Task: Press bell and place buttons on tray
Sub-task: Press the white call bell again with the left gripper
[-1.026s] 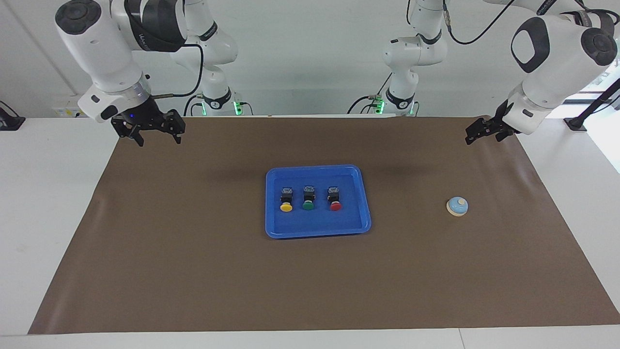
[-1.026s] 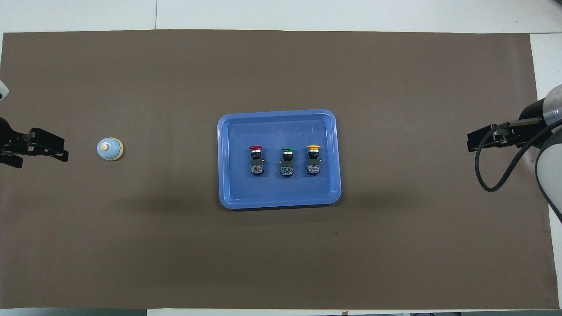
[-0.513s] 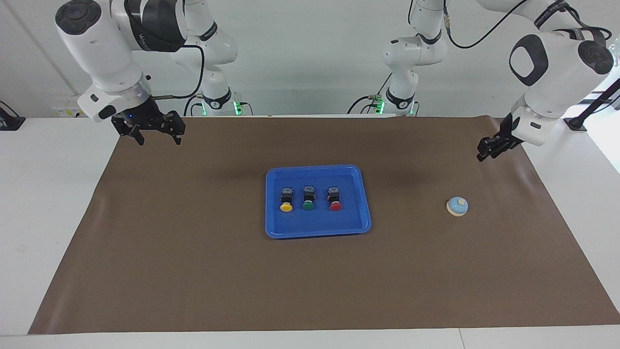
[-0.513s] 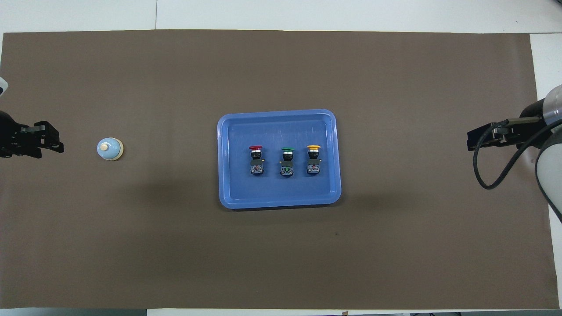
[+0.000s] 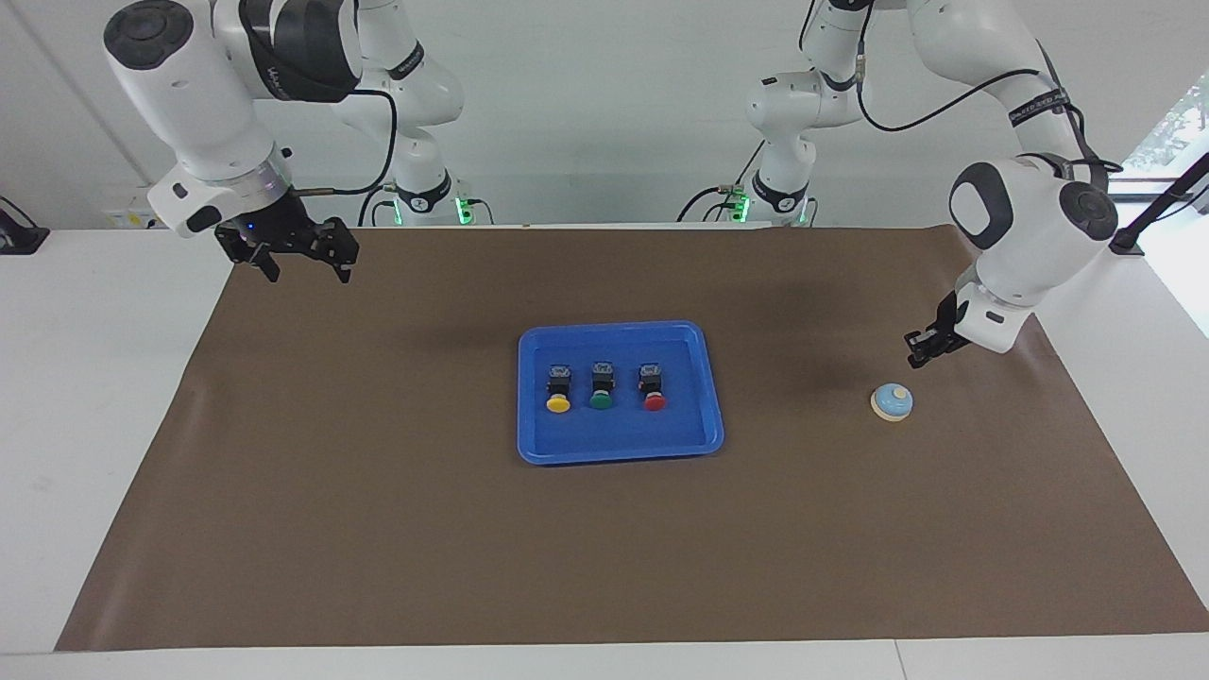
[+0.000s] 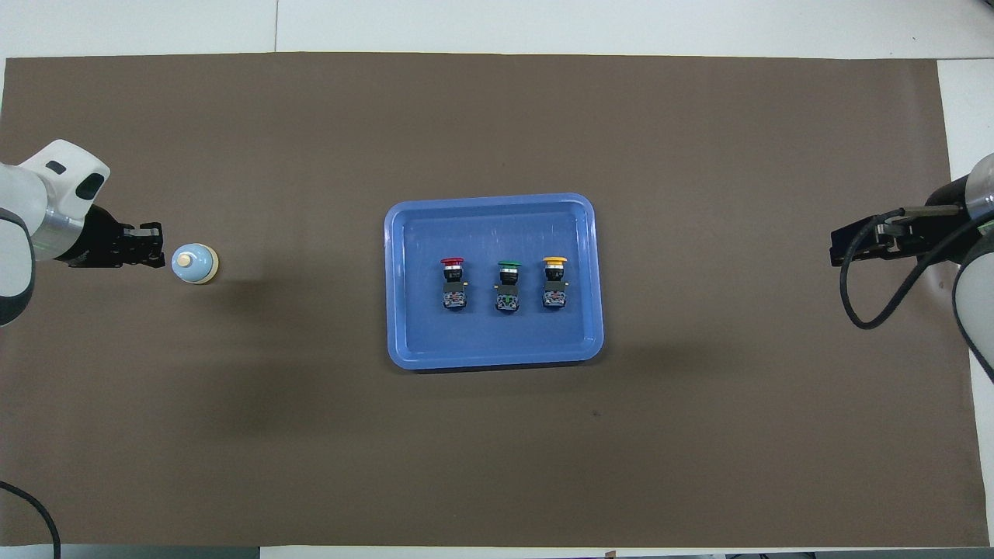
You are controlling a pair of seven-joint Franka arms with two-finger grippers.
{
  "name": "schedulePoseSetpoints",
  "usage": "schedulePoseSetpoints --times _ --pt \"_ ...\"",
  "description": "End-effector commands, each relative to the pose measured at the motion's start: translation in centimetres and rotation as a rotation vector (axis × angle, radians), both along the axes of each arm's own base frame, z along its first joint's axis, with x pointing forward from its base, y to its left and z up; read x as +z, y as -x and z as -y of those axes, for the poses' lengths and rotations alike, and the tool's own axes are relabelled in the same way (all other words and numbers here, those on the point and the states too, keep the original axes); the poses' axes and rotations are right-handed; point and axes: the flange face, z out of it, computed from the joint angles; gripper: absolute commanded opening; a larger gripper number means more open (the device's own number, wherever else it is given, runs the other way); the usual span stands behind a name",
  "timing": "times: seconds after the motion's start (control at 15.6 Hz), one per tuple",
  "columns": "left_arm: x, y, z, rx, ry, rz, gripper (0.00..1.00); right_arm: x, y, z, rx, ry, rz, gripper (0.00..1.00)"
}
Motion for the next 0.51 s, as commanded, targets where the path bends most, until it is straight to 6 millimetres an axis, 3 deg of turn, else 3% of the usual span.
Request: schedulePoseSetpoints --times 0.0,0.45 --pt "-1.7 -0.4 -0.1 -0.007 0.008 0.031 0.0 0.1 0.5 0.0 -0.008 0.008 -0.01 1.0" --pt "-5.7 -1.0 0.2 -0.049 -0.042 0.037 0.0 0.1 0.5 0.1 -0.009 0.008 -0.01 1.0"
